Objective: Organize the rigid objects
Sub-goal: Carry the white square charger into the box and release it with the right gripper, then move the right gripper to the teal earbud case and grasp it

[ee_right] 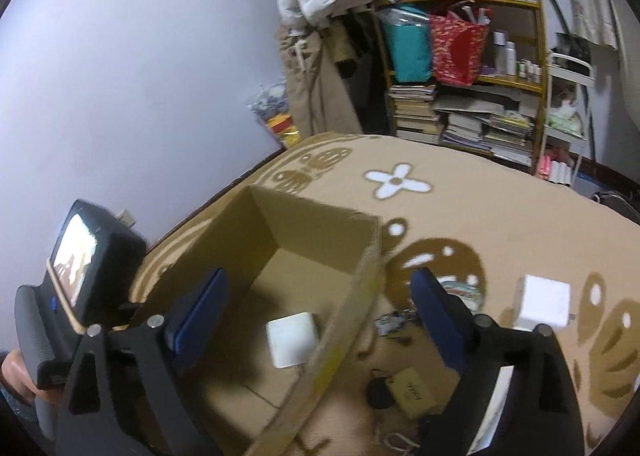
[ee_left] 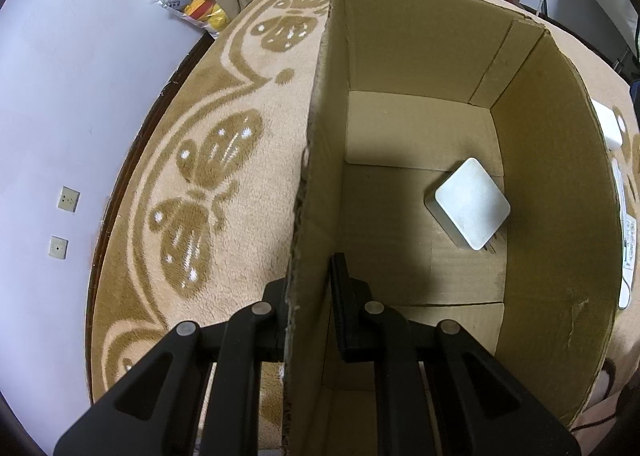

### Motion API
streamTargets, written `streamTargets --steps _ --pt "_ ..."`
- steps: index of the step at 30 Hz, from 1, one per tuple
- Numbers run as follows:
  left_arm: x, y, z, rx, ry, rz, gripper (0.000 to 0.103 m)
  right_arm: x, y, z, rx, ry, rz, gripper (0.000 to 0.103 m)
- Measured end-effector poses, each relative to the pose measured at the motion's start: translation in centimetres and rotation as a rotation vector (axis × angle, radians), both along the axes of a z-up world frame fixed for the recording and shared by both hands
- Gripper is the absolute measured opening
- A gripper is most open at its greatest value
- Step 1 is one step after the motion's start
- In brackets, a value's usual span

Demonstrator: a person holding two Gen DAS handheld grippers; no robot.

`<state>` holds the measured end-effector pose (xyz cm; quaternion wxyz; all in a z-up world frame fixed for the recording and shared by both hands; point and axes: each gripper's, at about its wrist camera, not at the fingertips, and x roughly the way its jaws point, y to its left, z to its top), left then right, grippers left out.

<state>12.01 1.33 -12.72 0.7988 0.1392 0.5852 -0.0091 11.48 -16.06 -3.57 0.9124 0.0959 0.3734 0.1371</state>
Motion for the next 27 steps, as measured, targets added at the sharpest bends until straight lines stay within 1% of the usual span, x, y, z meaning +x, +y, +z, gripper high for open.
streamTargets --steps 9,16,25,27 --pt "0.0 0.0 0.0 -0.002 0.001 0.002 0.013 1.4 -4.4 -1.3 -0.003 0.048 -0.106 0.098" --pt "0.0 -0.1 0.1 0.0 0.002 0.002 0.013 2.8 -6.9 -4.0 0.003 0.126 -0.158 0.098" --pt "-0.1 -0.1 0.1 0.005 0.0 -0.001 0.013 4.2 -8.0 -7.3 0.02 0.228 -0.154 0.098" --pt "-0.1 -0.1 0.0 0.007 0.0 -0.001 0.013 4.3 -8.0 -8.0 0.027 0.244 -0.148 0.096"
